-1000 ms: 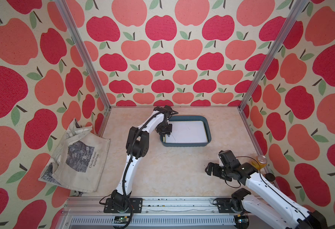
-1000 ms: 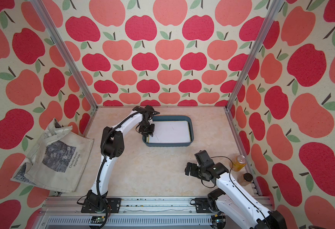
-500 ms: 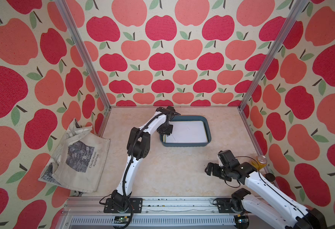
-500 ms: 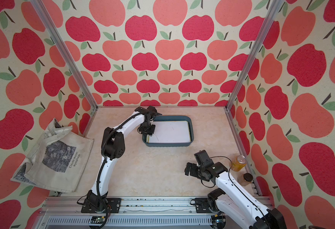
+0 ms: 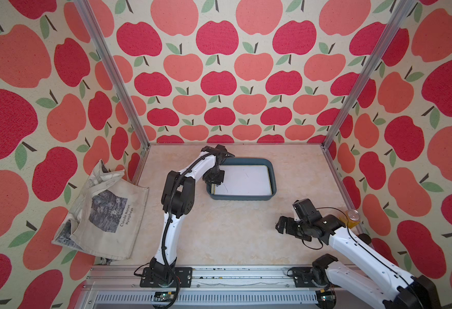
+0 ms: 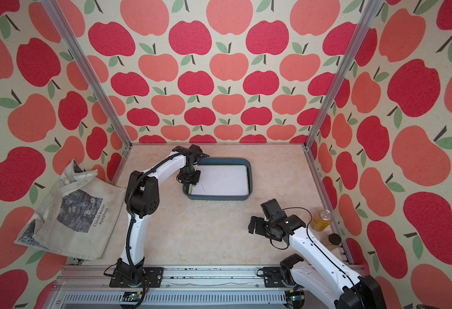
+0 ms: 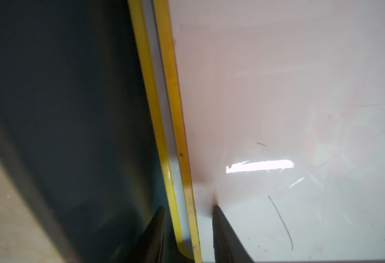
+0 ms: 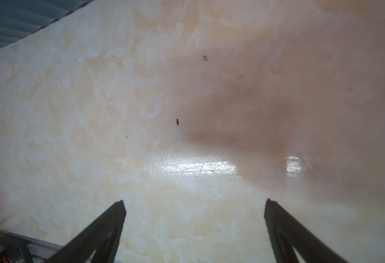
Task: Put the whiteboard into the storage box
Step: Place the whiteboard in the storage box, then reset both arms
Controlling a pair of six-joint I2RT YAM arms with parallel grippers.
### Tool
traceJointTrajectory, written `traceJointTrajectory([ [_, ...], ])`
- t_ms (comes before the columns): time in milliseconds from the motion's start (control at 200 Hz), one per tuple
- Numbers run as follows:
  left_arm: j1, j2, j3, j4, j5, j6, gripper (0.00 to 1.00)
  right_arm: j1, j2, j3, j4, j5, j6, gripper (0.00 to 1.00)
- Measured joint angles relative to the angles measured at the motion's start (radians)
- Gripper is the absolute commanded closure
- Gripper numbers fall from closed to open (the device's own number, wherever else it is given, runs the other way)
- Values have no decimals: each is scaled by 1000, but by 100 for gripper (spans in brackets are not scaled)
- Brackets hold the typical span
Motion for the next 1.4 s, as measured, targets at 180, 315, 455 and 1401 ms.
traceJointTrajectory([
  [180, -5, -47, -62, 18, 27, 24, 63, 0, 32, 52, -1, 14, -23, 1],
  [315, -5, -115, -77, 28, 34, 43, 63, 0, 71, 107, -7, 41, -61, 1],
  [455, -7, -252, -113, 80, 34, 62, 62, 0, 89, 161, -7, 92, -118, 1],
  [1401, 193, -978, -998, 628, -312, 51, 1, -79, 106, 121, 498, 496, -671, 1],
])
